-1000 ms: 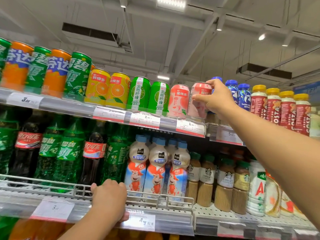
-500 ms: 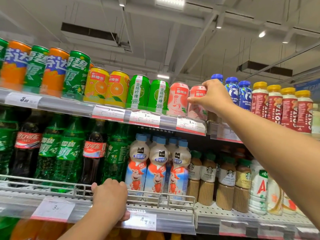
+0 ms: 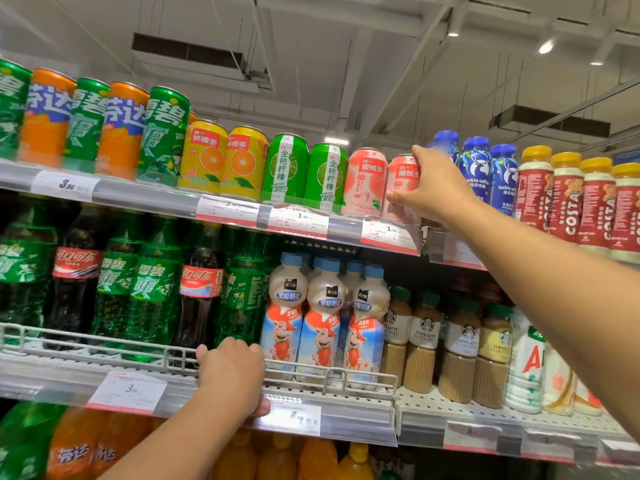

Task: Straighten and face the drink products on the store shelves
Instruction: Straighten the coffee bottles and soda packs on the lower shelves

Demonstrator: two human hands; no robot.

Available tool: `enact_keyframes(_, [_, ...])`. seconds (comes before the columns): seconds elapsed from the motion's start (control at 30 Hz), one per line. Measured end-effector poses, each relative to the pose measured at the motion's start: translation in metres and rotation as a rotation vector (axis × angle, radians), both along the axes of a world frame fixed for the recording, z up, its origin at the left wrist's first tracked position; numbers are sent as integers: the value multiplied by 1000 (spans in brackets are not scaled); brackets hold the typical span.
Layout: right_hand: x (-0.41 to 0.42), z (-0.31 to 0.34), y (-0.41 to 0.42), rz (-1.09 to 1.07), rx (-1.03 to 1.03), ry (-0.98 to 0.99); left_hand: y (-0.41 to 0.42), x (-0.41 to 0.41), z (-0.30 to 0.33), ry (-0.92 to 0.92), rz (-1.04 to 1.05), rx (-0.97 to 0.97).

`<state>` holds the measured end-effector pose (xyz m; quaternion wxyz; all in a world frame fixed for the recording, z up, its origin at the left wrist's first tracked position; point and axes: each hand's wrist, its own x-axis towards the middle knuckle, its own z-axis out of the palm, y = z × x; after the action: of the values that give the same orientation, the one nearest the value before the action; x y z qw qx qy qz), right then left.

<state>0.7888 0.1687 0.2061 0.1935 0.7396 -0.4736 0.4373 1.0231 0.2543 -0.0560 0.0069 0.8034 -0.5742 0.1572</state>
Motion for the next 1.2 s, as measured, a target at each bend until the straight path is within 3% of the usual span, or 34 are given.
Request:
enact_keyframes(0.1, [8,-32,18,54,-218,-72,1,0,-1,1,-9,-28])
enact_keyframes(0.17, [17,-72,38,278,-428,-26,3,1,-2,3,-15,-31])
enact_keyframes(0.23, [30,-131,57,483,-481,88,5,1,-2,6,-21,-40])
enact_keyframes(0.37, [50,-262,71,541,-107,382,3,3,-9,26,-30,-106])
enact_keyframes(0.43, [53,-309,67,484,90,401,2,6,-15,47,-41,-151])
enact_keyframes(0.5, [53,-337,60,436,132,402,1,9,-20,52,-52,-176])
enact_keyframes(0.7, [58,-352,51,442,49,315,7,14,-30,33,-118,-253])
enact_keyframes(0.97, [55,-355,44,484,125,318,46,21,-81,212,-223,-530])
enact_keyframes(1.2, [58,-358,48,395,154,312,73,58,-129,33,-452,-371])
